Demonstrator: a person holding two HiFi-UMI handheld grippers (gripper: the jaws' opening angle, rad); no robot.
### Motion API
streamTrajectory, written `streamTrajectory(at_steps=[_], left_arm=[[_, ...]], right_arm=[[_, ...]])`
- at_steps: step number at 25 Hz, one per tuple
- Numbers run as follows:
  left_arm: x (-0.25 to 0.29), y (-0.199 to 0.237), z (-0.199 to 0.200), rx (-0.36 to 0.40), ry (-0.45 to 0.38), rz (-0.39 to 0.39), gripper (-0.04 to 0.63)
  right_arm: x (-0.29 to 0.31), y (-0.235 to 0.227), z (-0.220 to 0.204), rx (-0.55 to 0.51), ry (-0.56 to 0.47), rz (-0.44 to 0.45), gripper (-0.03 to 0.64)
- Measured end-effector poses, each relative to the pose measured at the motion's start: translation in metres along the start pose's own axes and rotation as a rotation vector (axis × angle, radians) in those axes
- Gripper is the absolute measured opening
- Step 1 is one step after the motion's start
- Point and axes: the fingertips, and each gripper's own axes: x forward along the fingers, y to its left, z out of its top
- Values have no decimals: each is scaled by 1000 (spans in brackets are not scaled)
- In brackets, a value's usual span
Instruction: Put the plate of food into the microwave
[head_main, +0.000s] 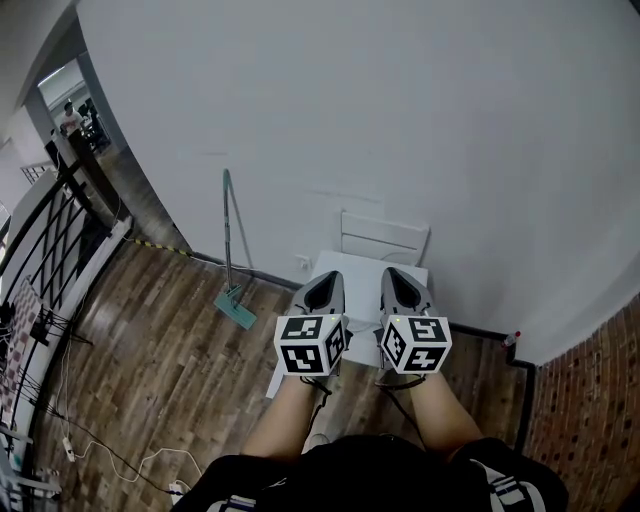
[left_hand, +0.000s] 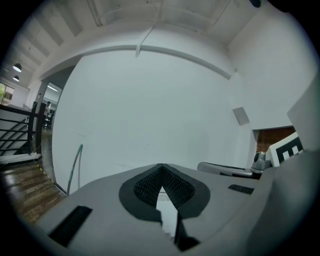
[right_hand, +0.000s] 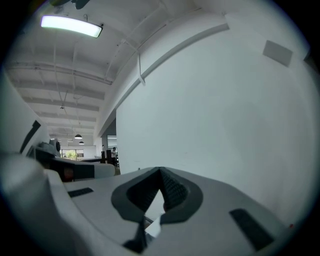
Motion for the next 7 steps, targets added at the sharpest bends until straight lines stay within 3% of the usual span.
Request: streamTrajectory(at_steps=[7], left_arm=[[-12, 10, 2, -6, -5, 8, -3]], right_arm=[[0, 15, 1, -17, -2, 15, 12]])
